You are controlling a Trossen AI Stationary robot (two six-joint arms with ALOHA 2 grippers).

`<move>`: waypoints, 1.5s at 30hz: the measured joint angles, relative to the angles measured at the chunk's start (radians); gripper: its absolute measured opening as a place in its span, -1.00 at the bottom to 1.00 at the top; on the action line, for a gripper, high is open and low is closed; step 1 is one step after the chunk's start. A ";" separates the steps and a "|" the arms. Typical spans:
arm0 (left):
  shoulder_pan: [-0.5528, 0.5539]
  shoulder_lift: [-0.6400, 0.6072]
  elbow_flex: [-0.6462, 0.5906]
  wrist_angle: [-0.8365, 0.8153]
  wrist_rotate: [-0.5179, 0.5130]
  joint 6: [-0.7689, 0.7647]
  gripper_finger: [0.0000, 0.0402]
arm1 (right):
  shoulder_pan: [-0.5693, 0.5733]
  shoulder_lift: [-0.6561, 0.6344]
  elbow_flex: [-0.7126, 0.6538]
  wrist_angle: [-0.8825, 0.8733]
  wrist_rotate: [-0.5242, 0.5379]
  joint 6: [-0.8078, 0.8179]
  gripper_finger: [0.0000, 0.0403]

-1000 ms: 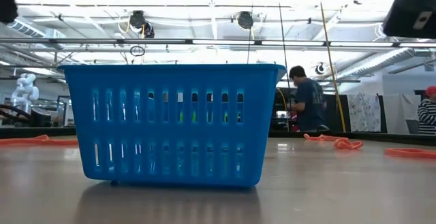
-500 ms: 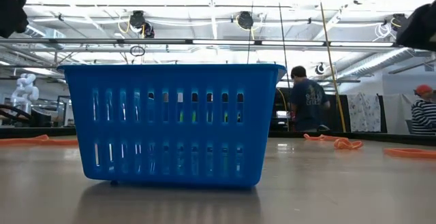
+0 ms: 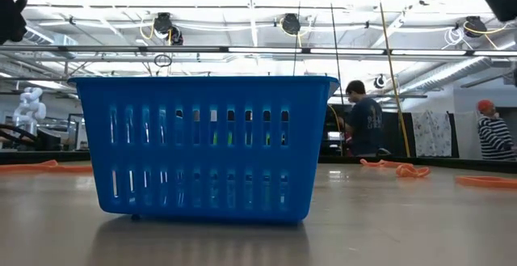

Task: Sort rubber bands into baskets
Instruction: Put the blue rubberband into the red bin

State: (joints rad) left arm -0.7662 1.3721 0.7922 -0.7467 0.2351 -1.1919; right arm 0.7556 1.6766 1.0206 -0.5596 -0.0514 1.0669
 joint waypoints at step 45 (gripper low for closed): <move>-0.013 -0.034 0.156 -0.035 -0.207 0.044 0.05 | 0.167 0.053 -0.003 -0.041 -0.026 0.178 -0.99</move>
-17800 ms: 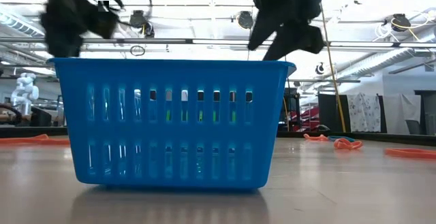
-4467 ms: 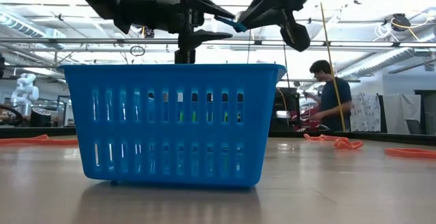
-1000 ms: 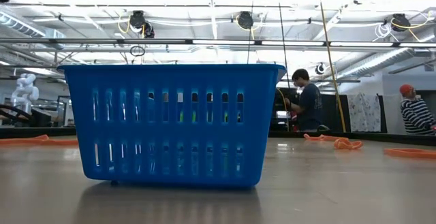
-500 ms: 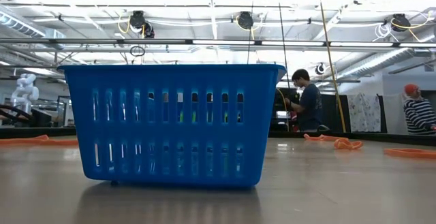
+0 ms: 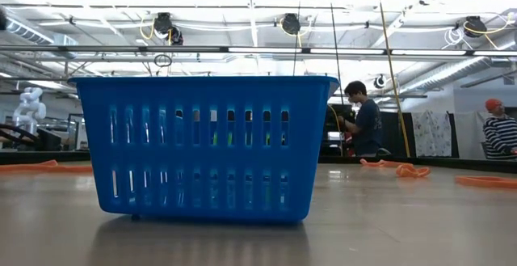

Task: Sort rubber bands into baskets
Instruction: Put the blue rubberband into the red bin

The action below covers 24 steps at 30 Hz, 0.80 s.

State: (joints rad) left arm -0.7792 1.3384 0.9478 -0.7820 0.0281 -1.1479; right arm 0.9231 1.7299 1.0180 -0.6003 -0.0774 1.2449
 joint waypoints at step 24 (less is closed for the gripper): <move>0.002 -0.001 0.000 0.407 -0.210 0.163 0.05 | -0.005 -0.282 0.002 -0.196 0.211 0.174 -1.00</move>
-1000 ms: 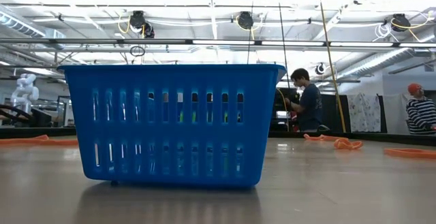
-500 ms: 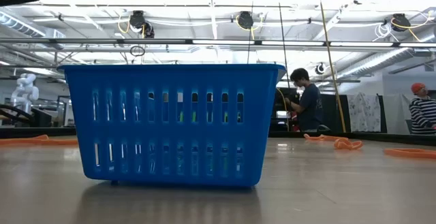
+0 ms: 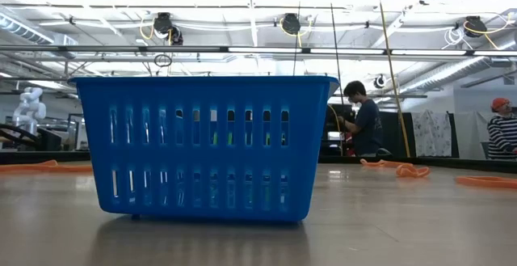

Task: Sort rubber bands into baskets
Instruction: Put the blue rubberband into the red bin

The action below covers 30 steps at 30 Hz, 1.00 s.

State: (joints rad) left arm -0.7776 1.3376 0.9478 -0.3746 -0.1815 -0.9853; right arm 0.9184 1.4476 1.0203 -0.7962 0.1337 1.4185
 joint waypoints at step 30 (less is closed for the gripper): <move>0.116 0.028 0.000 0.494 -0.086 0.266 0.05 | -0.001 0.138 0.002 0.171 -0.051 0.265 -1.00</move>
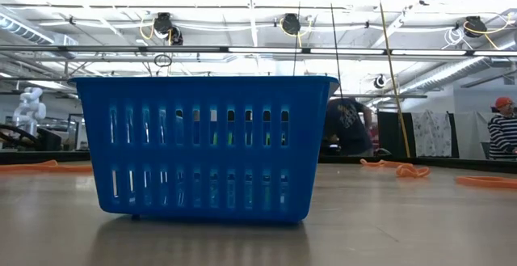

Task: Sort rubber bands into baskets
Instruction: Put the blue rubberband into the red bin

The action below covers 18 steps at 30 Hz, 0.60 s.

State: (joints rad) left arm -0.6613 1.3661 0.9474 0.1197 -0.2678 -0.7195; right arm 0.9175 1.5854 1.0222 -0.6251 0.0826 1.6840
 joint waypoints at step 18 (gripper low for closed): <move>0.016 0.104 0.000 0.095 0.113 -0.008 0.05 | -0.030 0.166 -0.001 0.363 0.006 0.016 -1.00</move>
State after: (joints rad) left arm -0.6457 1.4704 0.9470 0.2146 -0.1552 -0.7277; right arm 0.8871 1.7514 1.0210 -0.2622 0.0890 1.6997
